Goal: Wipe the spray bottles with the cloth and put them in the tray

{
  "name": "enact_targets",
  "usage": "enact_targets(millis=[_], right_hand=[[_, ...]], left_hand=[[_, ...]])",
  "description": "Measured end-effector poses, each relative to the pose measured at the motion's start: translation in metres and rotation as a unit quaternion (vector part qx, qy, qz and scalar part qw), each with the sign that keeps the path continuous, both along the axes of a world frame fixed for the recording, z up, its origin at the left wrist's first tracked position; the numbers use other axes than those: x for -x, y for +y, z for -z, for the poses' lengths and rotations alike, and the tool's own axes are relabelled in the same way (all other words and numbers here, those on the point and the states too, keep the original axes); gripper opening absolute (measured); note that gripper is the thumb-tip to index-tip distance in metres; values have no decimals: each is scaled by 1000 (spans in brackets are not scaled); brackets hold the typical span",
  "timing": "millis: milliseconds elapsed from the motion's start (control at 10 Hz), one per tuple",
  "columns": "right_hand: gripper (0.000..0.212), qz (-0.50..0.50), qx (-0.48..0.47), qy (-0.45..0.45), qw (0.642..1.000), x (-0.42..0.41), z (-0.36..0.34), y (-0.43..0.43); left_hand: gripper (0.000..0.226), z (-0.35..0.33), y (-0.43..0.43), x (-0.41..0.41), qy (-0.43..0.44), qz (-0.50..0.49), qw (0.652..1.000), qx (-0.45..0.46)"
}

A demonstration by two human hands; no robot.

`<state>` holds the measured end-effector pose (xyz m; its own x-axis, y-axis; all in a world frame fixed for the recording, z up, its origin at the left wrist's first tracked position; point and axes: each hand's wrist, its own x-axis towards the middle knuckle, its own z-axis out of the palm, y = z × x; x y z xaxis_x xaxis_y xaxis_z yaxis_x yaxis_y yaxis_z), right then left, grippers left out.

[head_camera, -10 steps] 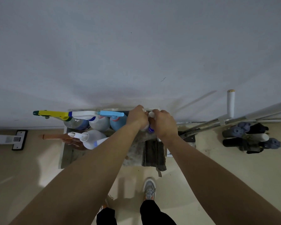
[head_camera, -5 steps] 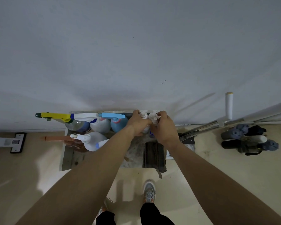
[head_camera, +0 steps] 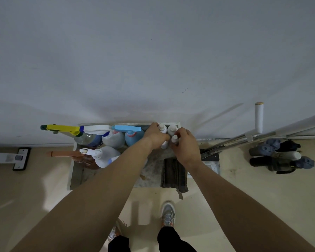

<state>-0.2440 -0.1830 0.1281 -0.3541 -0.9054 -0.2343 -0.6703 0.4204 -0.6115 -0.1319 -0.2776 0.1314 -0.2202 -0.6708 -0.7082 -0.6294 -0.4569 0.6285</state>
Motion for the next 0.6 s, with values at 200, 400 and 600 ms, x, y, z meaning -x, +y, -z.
enact_targets(millis=[200,400,600], right_hand=[[24,-3,-26,52,998,-4,-3,-5],[27,9,-32,18,999,-1,-7,0],[48,-31,-86,71,993,7,-27,6]], left_hand=[[80,1,2,0,11,7,1000,-11],[73,-2,2,-3,-19,51,998,26],[73,-16,13,-12,-60,120,986,103]])
